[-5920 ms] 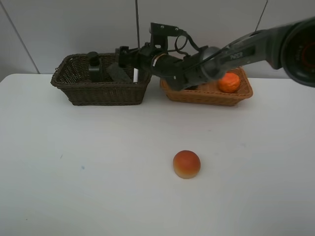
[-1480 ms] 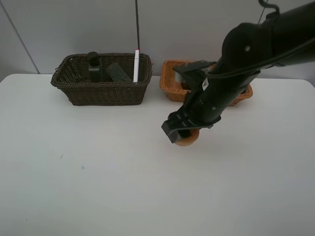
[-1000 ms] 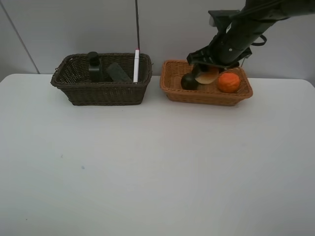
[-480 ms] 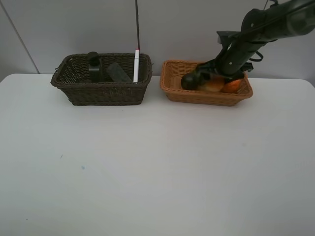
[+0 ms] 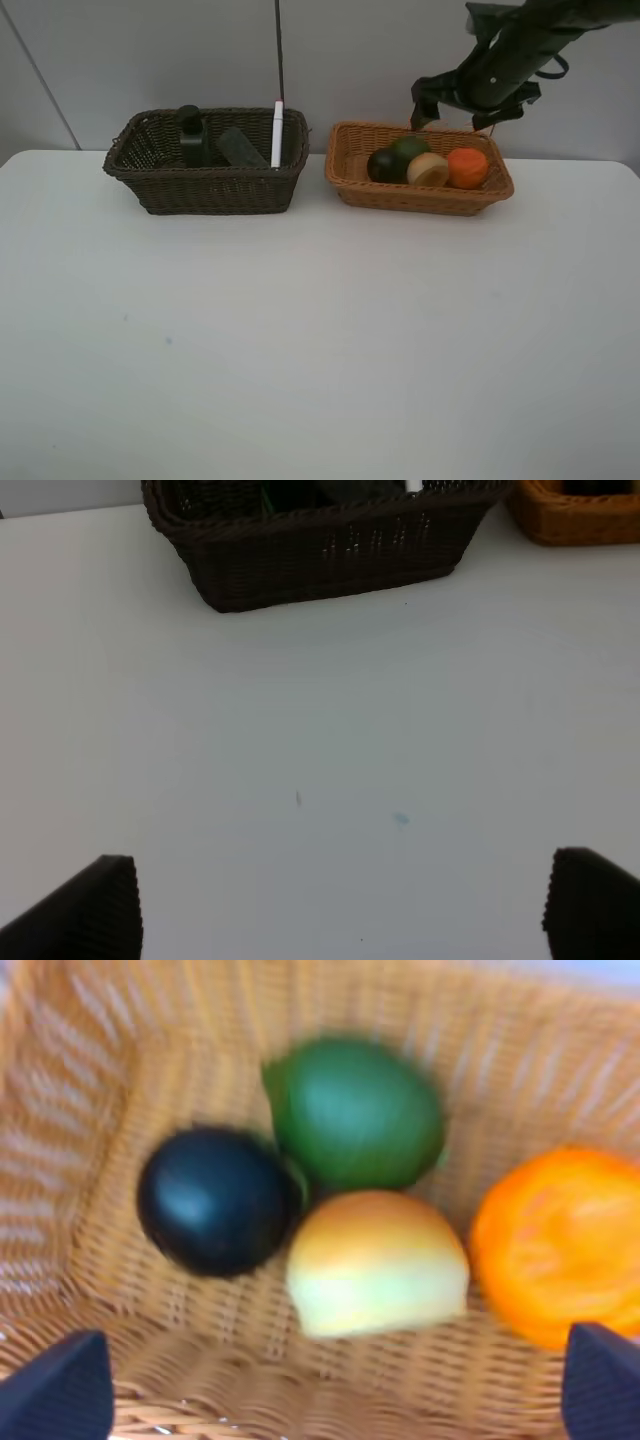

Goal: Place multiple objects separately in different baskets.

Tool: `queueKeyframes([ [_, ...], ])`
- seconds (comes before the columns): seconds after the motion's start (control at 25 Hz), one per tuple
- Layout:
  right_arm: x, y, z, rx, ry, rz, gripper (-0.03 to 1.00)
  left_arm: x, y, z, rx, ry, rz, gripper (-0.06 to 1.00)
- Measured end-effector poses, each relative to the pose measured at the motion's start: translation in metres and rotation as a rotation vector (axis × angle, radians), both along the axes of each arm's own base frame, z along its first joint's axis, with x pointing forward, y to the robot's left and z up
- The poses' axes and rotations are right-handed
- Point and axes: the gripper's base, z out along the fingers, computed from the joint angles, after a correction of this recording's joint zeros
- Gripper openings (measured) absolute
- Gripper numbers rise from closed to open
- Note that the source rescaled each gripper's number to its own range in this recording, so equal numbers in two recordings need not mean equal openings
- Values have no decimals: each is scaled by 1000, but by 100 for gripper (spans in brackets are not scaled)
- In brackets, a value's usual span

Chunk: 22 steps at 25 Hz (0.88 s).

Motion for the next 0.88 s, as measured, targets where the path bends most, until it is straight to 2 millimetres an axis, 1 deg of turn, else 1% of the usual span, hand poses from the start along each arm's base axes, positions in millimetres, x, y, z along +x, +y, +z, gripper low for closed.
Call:
queueKeyframes([
  [0.04, -3, -10, 13, 6, -19, -24, 100, 0, 0, 0, 0, 0, 0, 98],
  [0.08, -5, -21, 21, 11, -21, -55, 100, 0, 0, 0, 0, 0, 0, 98],
  [0.16, -10, -52, 33, 19, -7, -145, 100, 0, 0, 0, 0, 0, 0, 98],
  [0.28, -18, -97, 33, 24, 42, -270, 100, 0, 0, 0, 0, 0, 0, 98],
  [0.32, -23, -109, 31, 24, 53, -301, 100, 0, 0, 0, 0, 0, 0, 98],
  [0.4, -35, -123, 31, 25, 61, -338, 100, 0, 0, 0, 0, 0, 0, 98],
  [0.44, -43, -125, 35, 27, 47, -346, 100, 0, 0, 0, 0, 0, 0, 98],
  [0.52, -61, -123, 43, 30, 8, -345, 100, 0, 0, 0, 0, 0, 0, 98],
  [0.6, -85, -117, 60, 35, -53, -331, 100, 0, 0, 0, 0, 0, 0, 98],
  [0.64, -98, -113, 66, 38, -72, -323, 100, 0, 0, 0, 0, 0, 0, 98],
  [0.76, -149, -99, 96, 48, -153, -284, 100, 0, 0, 0, 0, 0, 0, 98],
  [0.88, -202, -89, 105, 52, -157, -246, 100, 0, 0, 0, 0, 0, 0, 98],
])
